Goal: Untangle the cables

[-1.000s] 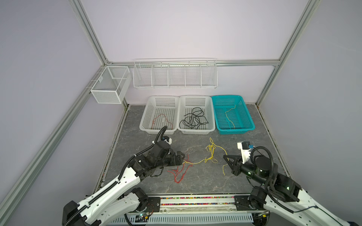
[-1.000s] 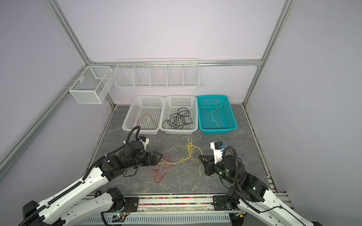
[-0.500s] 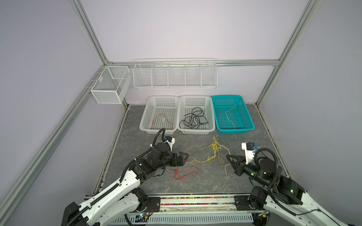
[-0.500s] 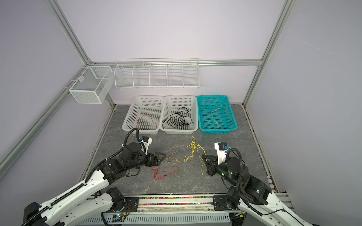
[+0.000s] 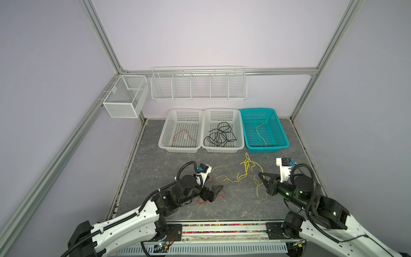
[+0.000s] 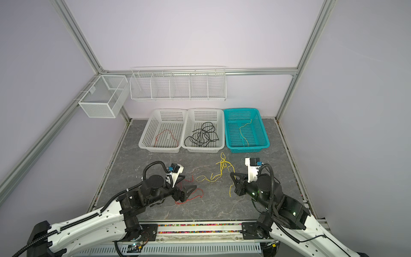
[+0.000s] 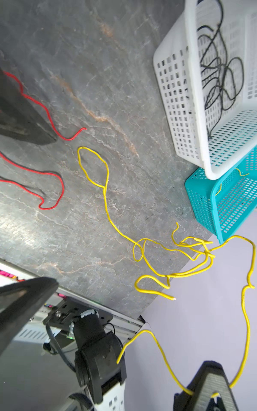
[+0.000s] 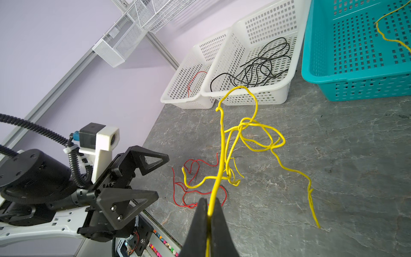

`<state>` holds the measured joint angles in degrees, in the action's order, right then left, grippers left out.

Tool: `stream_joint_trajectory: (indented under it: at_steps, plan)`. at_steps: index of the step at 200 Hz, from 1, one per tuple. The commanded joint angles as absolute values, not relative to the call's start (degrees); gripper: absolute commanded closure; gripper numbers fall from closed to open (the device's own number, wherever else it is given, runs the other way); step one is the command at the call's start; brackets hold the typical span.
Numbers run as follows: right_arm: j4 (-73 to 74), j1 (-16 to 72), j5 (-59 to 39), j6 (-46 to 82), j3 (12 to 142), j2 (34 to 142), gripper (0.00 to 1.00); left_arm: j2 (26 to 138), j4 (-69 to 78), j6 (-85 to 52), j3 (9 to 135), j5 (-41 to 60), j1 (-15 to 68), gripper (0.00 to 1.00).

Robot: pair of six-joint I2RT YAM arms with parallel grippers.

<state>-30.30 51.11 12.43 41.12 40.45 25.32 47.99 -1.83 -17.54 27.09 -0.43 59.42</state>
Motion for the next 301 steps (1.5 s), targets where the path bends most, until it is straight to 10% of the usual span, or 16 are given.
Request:
stream_joint_trajectory:
  at_steps: [1,114,181,233,301]
  plan:
    - [-30.0,51.0,11.7,43.0,43.1,26.6,0.94,51.2,6.7,-9.3,26.9,-3.4,60.2,0.06]
    - [-25.5,51.0,6.4,45.5,47.9,30.8,0.94,71.3,36.9,8.5,24.7,-2.9,65.1,0.09]
    - [-25.1,51.0,4.6,45.6,50.0,31.2,0.94,77.6,40.9,9.9,25.4,-2.0,65.2,0.31]
    - [-25.0,51.0,4.1,46.1,49.6,30.6,0.94,77.6,42.2,10.2,25.5,-2.9,65.2,0.68]
    - [-25.0,51.0,4.3,46.6,49.6,29.2,0.94,79.1,43.0,9.1,24.8,0.2,65.3,0.30]
